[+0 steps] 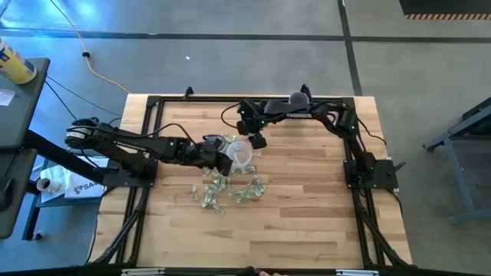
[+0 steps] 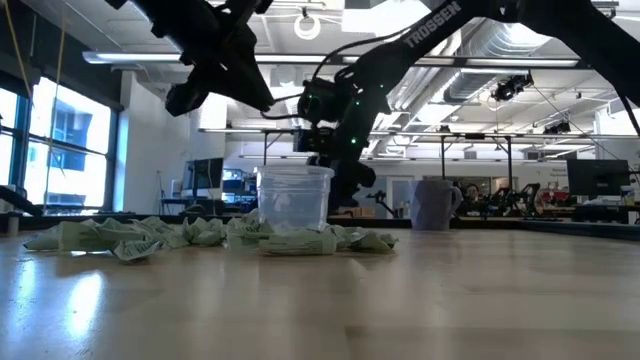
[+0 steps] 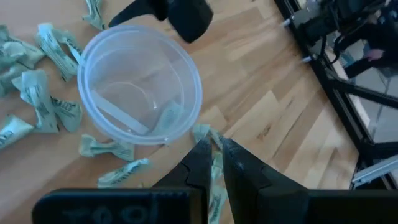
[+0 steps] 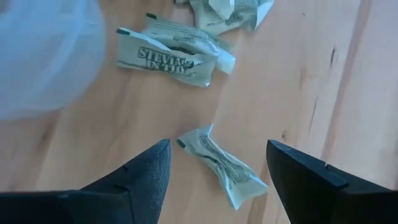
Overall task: Pick and place Stevia / Truvia into bins
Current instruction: Put the stevia packet into the transparent container
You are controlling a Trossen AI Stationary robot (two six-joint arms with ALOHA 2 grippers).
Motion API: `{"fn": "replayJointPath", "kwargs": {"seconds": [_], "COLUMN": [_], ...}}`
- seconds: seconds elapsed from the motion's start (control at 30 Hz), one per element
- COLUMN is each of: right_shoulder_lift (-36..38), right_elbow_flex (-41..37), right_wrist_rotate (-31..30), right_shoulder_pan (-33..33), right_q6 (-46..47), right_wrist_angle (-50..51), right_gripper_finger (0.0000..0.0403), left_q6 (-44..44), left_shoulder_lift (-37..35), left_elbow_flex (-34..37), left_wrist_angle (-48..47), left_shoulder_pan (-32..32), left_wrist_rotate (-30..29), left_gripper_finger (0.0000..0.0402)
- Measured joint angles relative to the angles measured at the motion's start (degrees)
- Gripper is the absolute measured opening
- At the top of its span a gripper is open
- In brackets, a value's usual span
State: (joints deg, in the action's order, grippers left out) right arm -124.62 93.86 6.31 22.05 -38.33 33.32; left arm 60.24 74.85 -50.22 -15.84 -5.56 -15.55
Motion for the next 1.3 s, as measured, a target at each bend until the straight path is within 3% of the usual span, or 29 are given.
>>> {"fn": "replayJointPath", "kwargs": {"seconds": [0.13, 0.27, 0.47, 0.67, 0.87, 1.07, 1.3], "right_shoulder_lift": [-0.8, -0.8, -1.3, -1.2, -0.6, -0.6, -0.6], "right_elbow_flex": [0.0, 0.0, 0.0, 0.1, 2.4, 5.6, 6.6], "right_wrist_rotate": [-5.5, -3.1, -6.5, -14.6, -11.0, -15.0, -2.2], "right_shoulder_pan": [-1.3, -0.8, -0.8, -0.4, 2.2, 2.8, 4.0], "right_q6": [-1.1, 0.8, 3.7, -1.8, -2.4, 3.6, 6.8], "right_wrist_angle": [-0.2, -0.1, 1.2, 5.4, 5.0, 5.2, 13.0], "right_gripper_finger": [0.0254, 0.0249, 0.0238, 0.0227, 0.0212, 0.0197, 0.0175], "left_q6": [2.7, 2.7, 1.0, -0.8, -4.2, -4.5, -4.5], "left_shoulder_lift": [0.0, 0.0, 0.0, 0.0, 0.0, -0.6, -1.3], "left_elbow_flex": [0.0, 0.0, 0.0, 0.0, 0.0, 0.0, 0.0], "left_wrist_angle": [0.0, -0.2, -0.2, -0.2, -1.1, -1.4, -2.2], "left_shoulder_pan": [-2.1, -2.5, -2.3, -2.4, -2.3, -1.5, 5.2], "left_wrist_rotate": [-1.6, -1.6, -1.8, -0.5, 0.9, 1.6, 7.6], "left_gripper_finger": [0.0074, 0.0074, 0.0074, 0.0074, 0.0074, 0.0074, 0.0074]}}
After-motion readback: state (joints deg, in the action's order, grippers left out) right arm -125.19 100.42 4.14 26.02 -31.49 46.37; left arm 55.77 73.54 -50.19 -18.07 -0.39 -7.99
